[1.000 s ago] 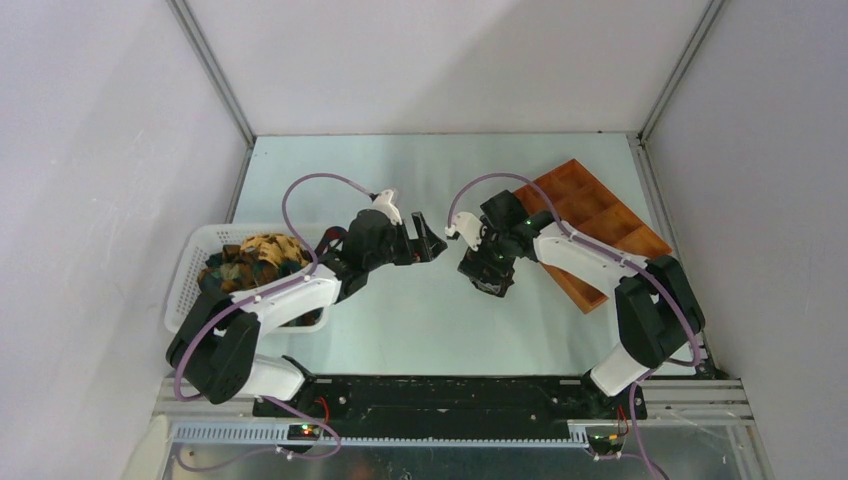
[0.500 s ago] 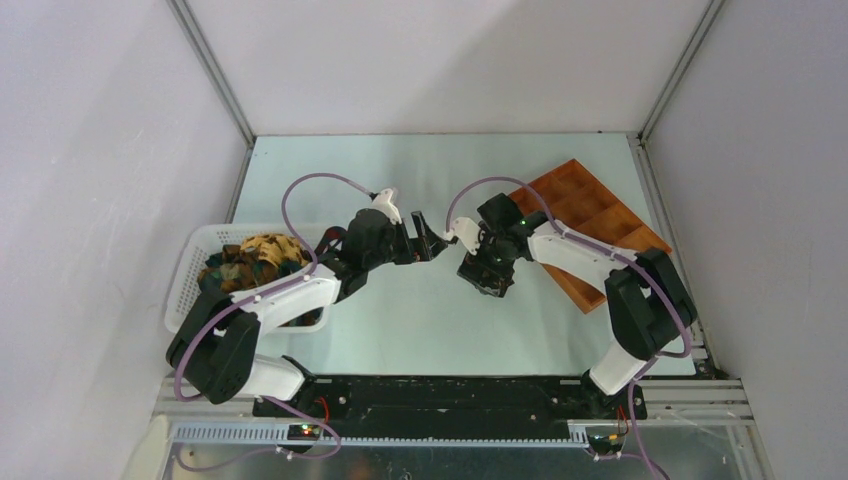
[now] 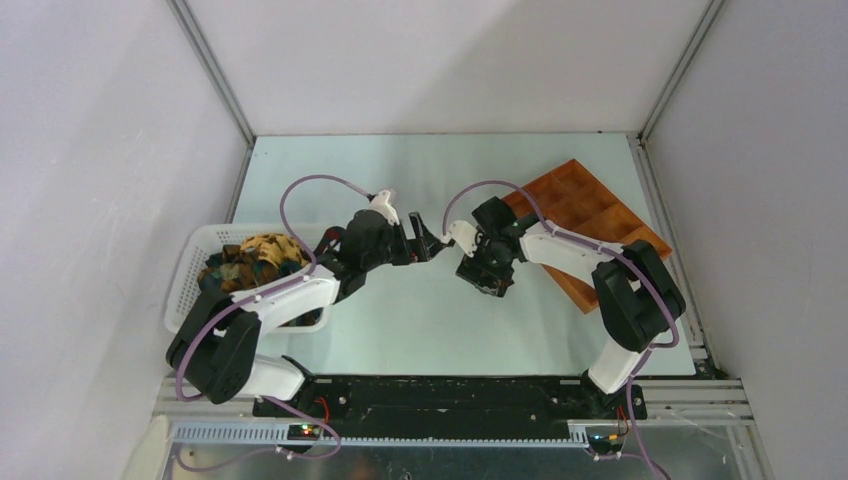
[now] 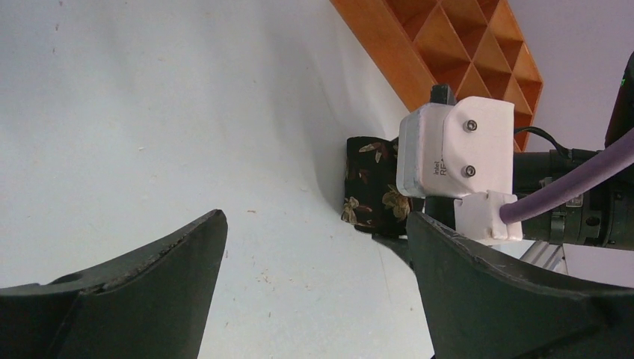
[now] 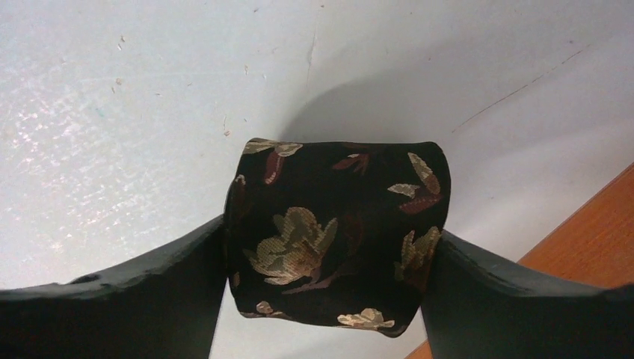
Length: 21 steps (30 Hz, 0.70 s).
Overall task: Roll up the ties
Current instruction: Pick up the tie at the center of the board.
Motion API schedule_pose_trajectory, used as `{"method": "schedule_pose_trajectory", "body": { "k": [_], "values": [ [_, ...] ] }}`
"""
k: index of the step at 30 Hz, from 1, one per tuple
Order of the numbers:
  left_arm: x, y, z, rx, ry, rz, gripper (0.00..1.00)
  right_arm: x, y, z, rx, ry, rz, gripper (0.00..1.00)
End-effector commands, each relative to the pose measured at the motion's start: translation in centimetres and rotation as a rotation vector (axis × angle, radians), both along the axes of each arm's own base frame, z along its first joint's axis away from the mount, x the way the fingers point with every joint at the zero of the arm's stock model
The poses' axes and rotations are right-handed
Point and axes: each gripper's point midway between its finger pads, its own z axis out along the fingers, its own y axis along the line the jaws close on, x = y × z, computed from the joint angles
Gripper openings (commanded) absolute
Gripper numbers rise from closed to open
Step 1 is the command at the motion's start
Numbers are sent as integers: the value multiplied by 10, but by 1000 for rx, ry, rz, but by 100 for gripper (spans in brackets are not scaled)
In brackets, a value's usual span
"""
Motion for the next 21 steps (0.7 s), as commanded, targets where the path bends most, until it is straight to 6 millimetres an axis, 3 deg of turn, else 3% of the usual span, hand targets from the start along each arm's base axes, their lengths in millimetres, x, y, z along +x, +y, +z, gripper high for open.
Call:
{"method": "schedule_pose_trajectory", "body": {
  "k": [1,7,14,15,17,18,21],
  "values": [
    [4,-2,11,-33,-30,-2,96,20,11,6,15,-67,-16,79],
    [4,-2,8,-34,-21,-7,96,21,11,5,10,-70,-23,42],
    [5,-2,10,-36,-25,-8,96,20,13,3,21,-57,-26,17],
    [5,-2,10,-36,-24,-8,96,21,13,3,22,-59,-29,17],
    [4,-3,9,-35,-22,-9,96,21,14,3,21,-60,-31,28],
    [4,-3,9,-34,-21,-9,96,22,14,3,20,-65,-33,42],
    [4,-3,7,-32,-17,-12,96,25,15,6,22,-86,-31,66]
  ]
}}
